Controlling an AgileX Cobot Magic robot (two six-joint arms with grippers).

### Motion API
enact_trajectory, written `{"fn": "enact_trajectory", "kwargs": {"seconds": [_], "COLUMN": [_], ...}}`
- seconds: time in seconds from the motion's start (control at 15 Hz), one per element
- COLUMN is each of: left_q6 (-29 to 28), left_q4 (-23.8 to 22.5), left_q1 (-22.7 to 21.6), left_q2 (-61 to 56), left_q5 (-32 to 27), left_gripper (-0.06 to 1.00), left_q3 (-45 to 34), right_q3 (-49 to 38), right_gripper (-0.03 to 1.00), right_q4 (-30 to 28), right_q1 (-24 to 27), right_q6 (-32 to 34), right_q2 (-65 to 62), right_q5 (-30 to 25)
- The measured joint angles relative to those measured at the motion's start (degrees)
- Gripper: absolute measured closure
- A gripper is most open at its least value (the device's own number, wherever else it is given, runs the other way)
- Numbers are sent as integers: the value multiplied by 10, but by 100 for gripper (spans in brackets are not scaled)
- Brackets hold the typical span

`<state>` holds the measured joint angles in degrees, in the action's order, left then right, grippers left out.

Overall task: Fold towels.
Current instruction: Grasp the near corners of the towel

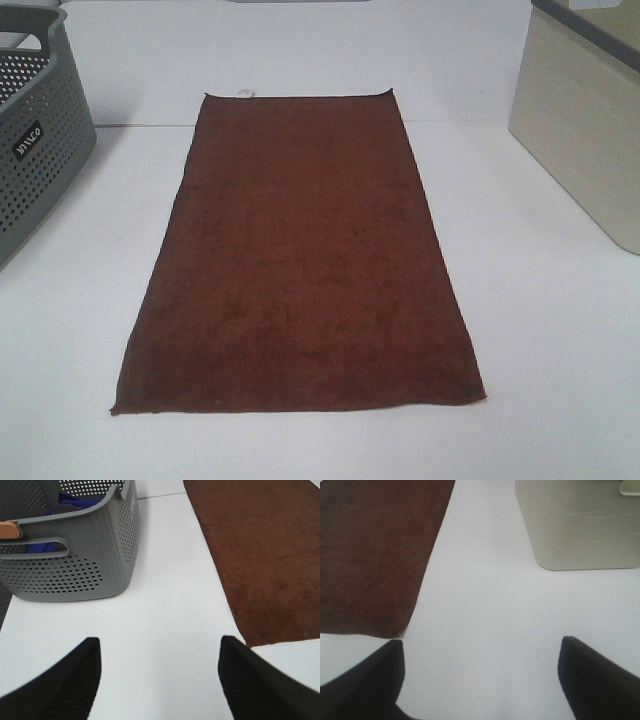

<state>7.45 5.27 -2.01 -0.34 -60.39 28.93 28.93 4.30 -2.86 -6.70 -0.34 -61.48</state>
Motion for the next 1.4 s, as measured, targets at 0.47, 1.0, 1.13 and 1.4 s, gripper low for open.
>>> {"fn": "enact_trajectory", "kwargs": {"seconds": [0.47,1.0,1.13,1.4], "left_q6": [0,0,0,0], "left_q4": [0,0,0,0], "left_q1": [0,0,0,0], "left_q2": [0,0,0,0], "left_q5": [0,0,0,0], "left_gripper": [30,30,30,30], "left_q3": [0,0,0,0], "right_q3": [0,0,0,0], "right_gripper": [18,18,18,18], "right_q4": [0,0,0,0], "right_q1": [0,0,0,0], "right_q6": [0,0,0,0], "right_q2": [0,0,0,0], "right_q5": [0,0,0,0]}}
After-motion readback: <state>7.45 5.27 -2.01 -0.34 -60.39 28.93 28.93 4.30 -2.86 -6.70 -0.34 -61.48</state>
